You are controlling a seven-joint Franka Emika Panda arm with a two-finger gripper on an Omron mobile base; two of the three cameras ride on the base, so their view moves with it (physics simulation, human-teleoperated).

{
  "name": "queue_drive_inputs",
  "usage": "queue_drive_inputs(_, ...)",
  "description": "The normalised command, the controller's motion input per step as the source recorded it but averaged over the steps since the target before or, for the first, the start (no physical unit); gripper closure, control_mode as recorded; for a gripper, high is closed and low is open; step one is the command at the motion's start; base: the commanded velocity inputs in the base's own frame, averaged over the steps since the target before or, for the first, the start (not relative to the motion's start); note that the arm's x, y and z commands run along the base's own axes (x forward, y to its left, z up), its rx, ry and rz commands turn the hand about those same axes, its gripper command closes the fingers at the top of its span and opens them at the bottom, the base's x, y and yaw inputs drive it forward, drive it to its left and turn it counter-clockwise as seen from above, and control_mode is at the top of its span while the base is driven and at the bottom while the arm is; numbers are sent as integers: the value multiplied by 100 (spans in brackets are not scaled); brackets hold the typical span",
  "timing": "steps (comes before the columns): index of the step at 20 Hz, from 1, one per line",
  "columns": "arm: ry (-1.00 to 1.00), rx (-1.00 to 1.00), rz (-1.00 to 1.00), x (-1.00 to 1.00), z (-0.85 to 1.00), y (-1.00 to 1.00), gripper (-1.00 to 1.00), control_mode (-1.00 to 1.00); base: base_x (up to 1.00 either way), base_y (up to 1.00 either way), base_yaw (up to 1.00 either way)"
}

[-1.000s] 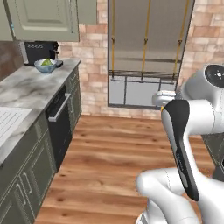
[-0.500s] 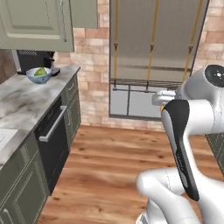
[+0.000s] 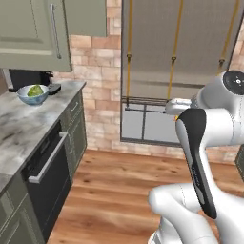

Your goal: Pick the cheese from the fridge and the cheese grater from the cabinet and place them next to the salad bowl.

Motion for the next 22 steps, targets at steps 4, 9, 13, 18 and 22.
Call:
queue_drive_inputs(4,0,0,0,0,0,0,100,100,88,0,10)
queue_drive_inputs(9,0,0,0,0,0,0,100,100,85,0,16)
queue_drive_inputs(13,0,0,0,0,0,0,100,100,75,0,28)
queue_drive_inputs(18,0,0,0,0,0,0,100,100,66,0,39)
queue_drive_inputs(22,0,0,0,0,0,0,100,100,63,0,48)
